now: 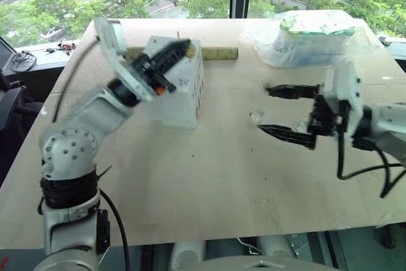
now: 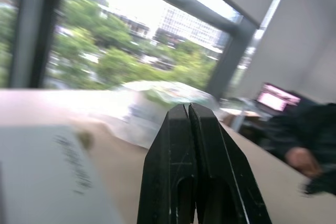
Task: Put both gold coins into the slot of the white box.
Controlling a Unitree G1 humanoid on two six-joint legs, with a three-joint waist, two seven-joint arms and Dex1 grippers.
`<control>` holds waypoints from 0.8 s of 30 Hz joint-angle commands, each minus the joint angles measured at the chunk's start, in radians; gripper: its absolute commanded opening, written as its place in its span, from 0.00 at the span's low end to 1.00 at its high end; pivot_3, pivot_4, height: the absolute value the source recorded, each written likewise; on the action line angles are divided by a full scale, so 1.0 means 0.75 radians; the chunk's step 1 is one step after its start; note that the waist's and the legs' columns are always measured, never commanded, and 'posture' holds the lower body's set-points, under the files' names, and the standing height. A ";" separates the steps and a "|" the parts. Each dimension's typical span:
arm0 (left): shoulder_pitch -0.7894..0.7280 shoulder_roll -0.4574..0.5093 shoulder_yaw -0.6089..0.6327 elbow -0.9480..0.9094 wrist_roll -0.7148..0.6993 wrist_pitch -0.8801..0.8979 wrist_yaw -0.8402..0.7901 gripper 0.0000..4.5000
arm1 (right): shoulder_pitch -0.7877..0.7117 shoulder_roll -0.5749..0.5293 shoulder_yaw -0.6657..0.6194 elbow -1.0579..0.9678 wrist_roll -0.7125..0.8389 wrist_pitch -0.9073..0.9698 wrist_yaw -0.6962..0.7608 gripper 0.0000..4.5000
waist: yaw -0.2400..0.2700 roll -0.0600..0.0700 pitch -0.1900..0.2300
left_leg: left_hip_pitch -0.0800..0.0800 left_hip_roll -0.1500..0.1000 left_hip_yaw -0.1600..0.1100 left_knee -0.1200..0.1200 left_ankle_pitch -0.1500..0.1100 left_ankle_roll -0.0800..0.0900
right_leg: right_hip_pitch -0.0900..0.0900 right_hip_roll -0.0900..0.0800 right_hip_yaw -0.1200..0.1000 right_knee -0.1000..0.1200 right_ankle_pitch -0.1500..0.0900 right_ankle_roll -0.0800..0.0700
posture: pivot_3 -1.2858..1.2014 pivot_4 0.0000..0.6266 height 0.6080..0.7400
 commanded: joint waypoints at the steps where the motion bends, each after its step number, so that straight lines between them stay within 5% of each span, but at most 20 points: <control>1: -0.052 0.023 -0.063 -0.075 0.297 -0.062 0.124 0.00 | 0.021 -0.061 -0.105 -0.025 -0.049 -0.095 0.087 0.92 | 0.001 0.000 0.000 | 0.000 0.000 0.000 0.000 0.000 0.000 | 0.000 0.000 0.000 0.000 0.000 0.000 | 0.52 0.24 1.00; 9: -0.042 0.030 -0.282 -0.055 0.901 -0.094 0.291 0.00 | -0.069 -0.132 -0.187 0.097 -0.080 -0.116 0.128 0.92 | 0.004 -0.001 0.000 | 0.000 0.000 0.000 0.000 0.003 -0.005 | 0.000 0.000 0.000 0.000 0.000 0.000 | 0.52 0.24 1.00; 24: -0.066 -0.161 -0.196 -0.089 0.977 0.103 0.280 0.00 | -0.201 -0.155 -0.309 0.262 0.084 -0.013 0.139 0.92 | 0.020 -0.001 0.000 | 0.000 0.001 0.000 0.000 0.003 -0.005 | 0.000 -0.001 0.000 0.001 0.000 0.000 | 0.52 0.24 1.00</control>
